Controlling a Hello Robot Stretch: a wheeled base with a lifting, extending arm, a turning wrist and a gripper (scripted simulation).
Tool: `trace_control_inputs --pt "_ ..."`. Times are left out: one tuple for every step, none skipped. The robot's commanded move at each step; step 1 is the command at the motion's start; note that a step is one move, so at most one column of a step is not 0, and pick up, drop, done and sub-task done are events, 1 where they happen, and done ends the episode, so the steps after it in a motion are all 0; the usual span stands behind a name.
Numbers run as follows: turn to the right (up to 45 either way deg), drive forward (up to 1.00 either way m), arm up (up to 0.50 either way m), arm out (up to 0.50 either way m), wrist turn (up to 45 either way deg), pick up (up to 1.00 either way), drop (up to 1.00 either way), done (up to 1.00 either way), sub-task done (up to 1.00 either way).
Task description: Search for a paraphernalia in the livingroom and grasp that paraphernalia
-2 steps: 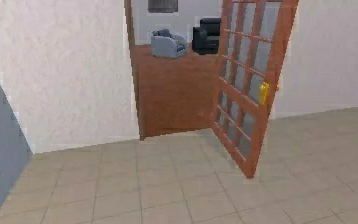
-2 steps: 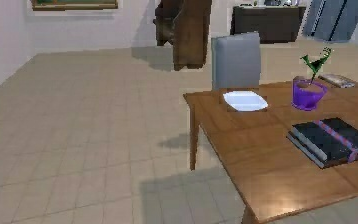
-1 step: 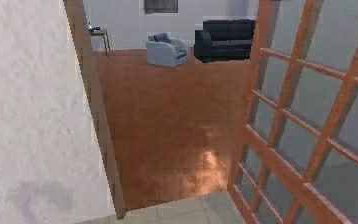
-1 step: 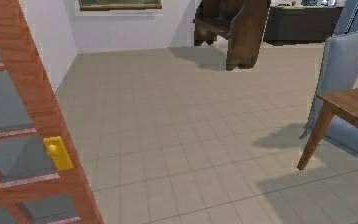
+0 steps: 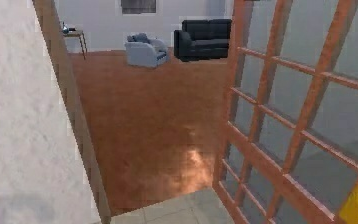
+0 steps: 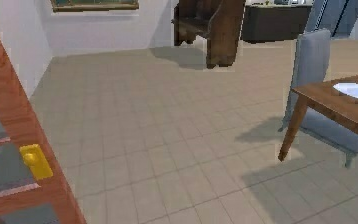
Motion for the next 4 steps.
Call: trace_control_inputs --pt "0.0 0.30 0.00 0.00 0.0 0.00 0.00 0.00 0.00" --pt "-12.0 0.00 0.00 0.00 0.0 0.00 0.00 0.00 0.00" --pt "0.0 0.65 0.00 0.00 0.0 0.00 0.00 0.00 0.00" --pt "-6.0 0.00 0.00 0.00 0.0 0.00 0.00 0.00 0.00"
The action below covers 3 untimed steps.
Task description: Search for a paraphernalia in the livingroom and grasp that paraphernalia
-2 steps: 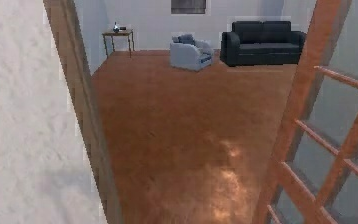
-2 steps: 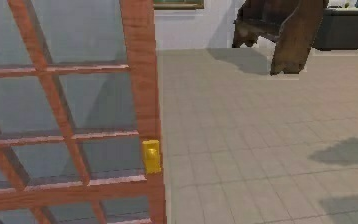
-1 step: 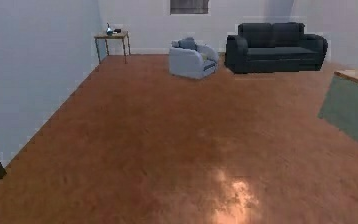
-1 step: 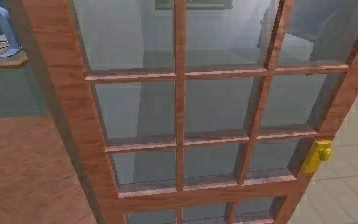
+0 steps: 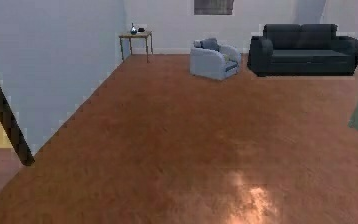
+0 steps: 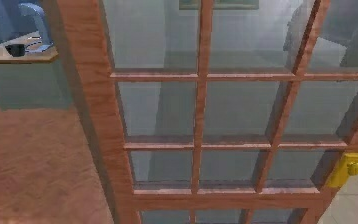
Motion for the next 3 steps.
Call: trace_control_inputs --pt "0.0 1.00 0.00 0.00 0.0 0.00 0.00 0.00 0.00" --pt "0.0 1.00 0.00 0.00 0.0 0.00 0.00 0.00 0.00" --pt "0.0 1.00 0.00 0.00 0.0 0.00 0.00 0.00 0.00"
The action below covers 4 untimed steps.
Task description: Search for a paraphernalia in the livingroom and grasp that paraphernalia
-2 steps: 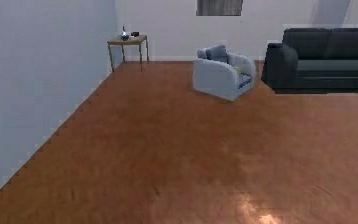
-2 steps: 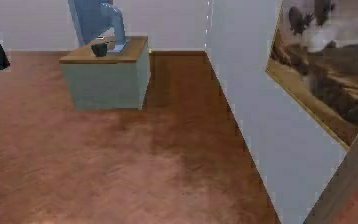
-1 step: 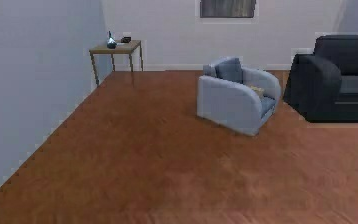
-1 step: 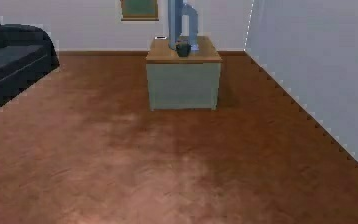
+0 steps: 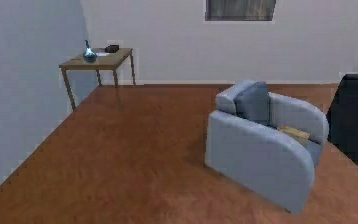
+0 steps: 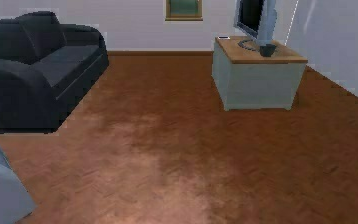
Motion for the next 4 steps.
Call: trace_control_inputs --pt "-3.0 0.00 0.00 0.00 0.0 0.00 0.00 0.00 0.00" --pt "0.0 1.00 0.00 0.00 0.0 0.00 0.00 0.00 0.00" --pt "0.0 0.30 0.00 0.00 0.0 0.00 0.00 0.00 0.00" --pt "9.0 0.00 0.00 0.00 0.0 0.00 0.00 0.00 0.00"
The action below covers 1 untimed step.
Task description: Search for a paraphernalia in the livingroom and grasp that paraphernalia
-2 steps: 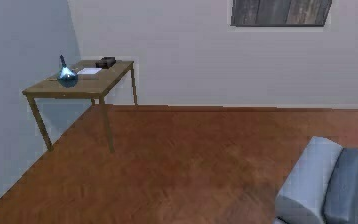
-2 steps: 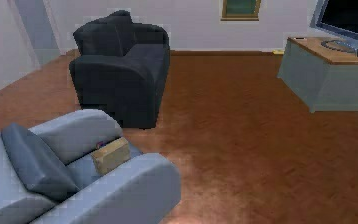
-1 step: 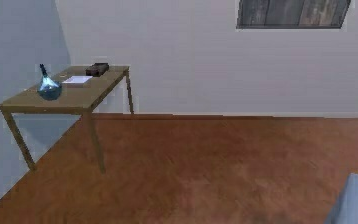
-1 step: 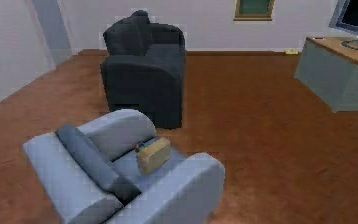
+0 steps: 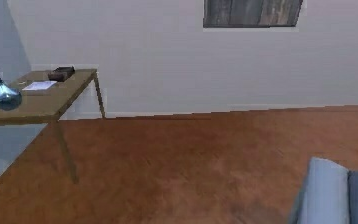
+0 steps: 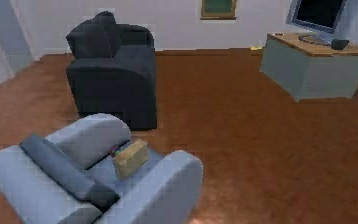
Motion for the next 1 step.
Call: trace_control_inputs --pt "3.0 0.00 0.00 0.00 0.0 0.00 0.00 0.00 0.00"
